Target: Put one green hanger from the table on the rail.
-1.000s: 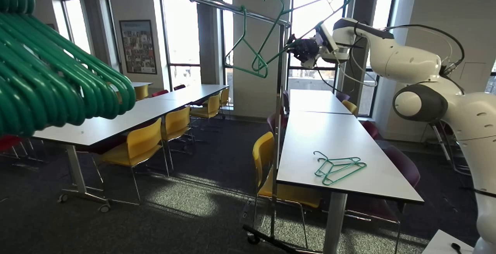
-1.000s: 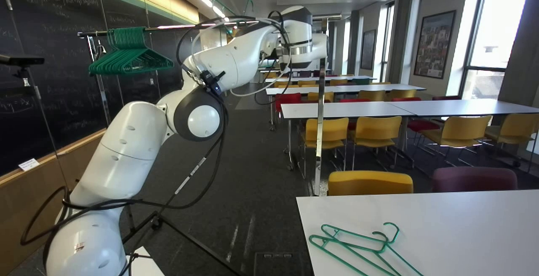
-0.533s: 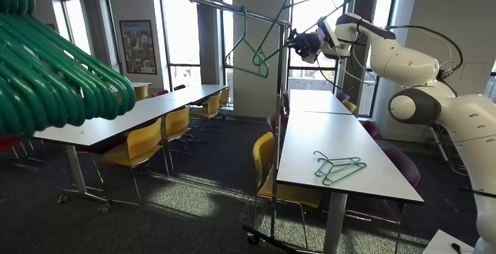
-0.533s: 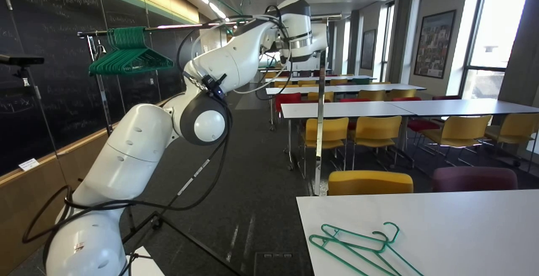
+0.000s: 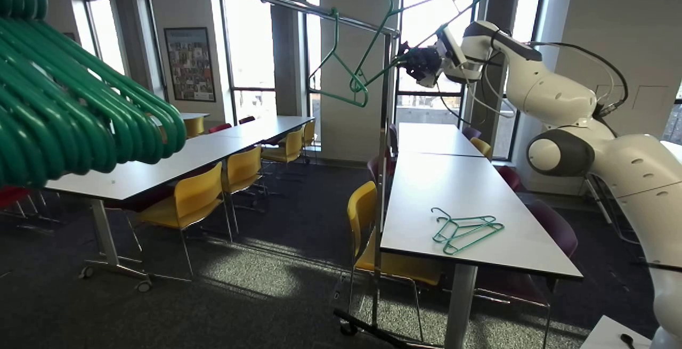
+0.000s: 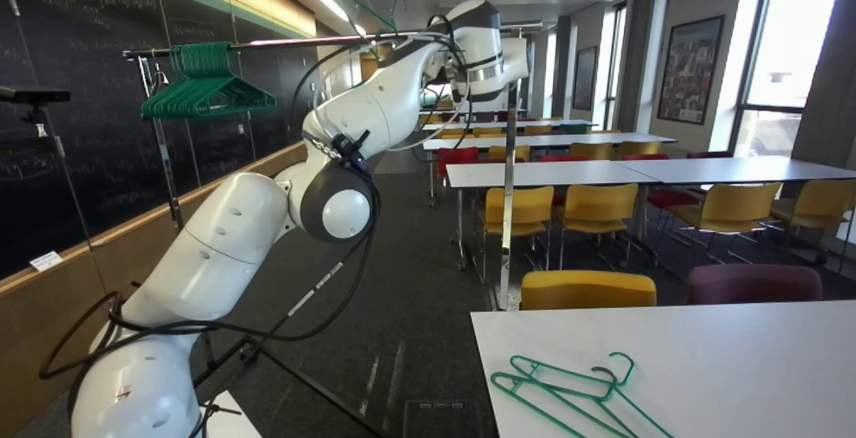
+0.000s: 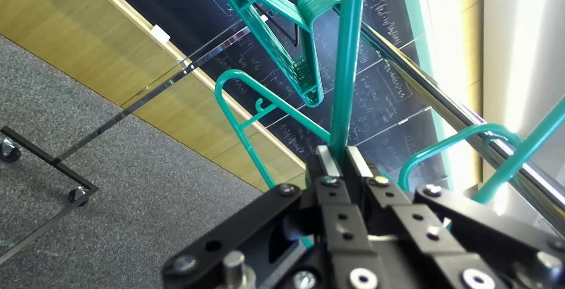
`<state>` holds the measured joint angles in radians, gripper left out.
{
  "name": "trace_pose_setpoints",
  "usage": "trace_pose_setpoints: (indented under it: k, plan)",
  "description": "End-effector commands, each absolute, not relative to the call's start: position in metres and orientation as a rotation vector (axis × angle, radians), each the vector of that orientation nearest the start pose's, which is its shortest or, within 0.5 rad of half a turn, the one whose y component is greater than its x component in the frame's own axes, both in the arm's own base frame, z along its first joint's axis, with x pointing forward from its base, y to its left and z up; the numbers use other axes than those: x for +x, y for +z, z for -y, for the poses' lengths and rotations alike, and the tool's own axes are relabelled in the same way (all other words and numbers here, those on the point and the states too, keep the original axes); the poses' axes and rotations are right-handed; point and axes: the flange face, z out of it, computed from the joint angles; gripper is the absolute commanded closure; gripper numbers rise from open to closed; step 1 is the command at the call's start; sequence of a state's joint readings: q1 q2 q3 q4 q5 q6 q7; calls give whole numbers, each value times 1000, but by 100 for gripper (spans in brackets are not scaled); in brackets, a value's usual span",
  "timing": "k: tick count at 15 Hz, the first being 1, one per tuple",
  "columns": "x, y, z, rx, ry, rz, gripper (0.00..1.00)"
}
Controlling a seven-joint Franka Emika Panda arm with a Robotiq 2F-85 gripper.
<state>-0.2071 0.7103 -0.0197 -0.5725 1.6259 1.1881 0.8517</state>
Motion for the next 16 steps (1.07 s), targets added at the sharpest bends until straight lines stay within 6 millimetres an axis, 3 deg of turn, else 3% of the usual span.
trace_pose_setpoints:
  k: [1, 8, 16]
  plan:
    - [670, 731, 24, -1578, 554, -405, 98]
    - [680, 721, 40, -1572, 561, -570, 98]
    - [680, 707, 43, -1580, 627, -572, 98]
